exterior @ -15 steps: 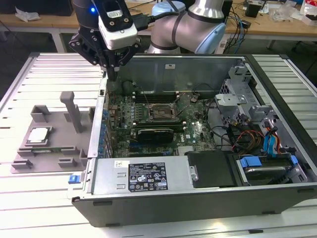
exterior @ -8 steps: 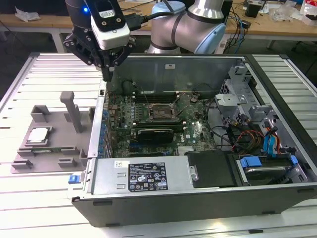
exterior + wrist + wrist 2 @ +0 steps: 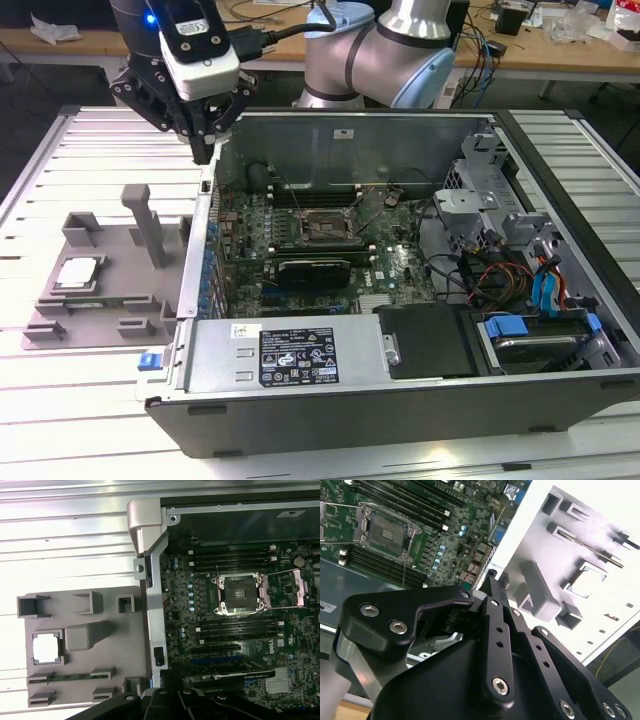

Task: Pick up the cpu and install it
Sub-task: 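Reach for the cpu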

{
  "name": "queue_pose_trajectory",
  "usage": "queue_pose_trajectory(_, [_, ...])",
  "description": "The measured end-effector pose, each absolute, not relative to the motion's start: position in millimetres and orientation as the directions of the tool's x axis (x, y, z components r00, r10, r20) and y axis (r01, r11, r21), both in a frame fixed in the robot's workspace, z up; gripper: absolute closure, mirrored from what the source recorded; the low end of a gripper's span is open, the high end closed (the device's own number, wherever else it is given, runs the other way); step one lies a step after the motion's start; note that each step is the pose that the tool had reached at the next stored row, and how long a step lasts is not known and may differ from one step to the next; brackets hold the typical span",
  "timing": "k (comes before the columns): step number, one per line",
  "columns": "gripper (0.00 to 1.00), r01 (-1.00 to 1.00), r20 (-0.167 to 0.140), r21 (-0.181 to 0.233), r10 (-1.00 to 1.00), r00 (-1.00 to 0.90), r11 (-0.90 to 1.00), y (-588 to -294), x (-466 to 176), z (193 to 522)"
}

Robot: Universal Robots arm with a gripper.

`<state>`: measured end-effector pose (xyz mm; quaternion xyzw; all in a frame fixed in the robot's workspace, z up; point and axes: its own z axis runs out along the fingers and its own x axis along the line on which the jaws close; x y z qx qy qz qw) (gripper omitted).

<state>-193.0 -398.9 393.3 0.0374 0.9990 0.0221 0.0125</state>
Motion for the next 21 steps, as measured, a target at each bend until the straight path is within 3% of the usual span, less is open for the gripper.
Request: queue_pose_trajectory(21, [0.89,0.074,-0.024,0.045,0.075,-0.997,0.996,-398.8,-235.6,393.1])
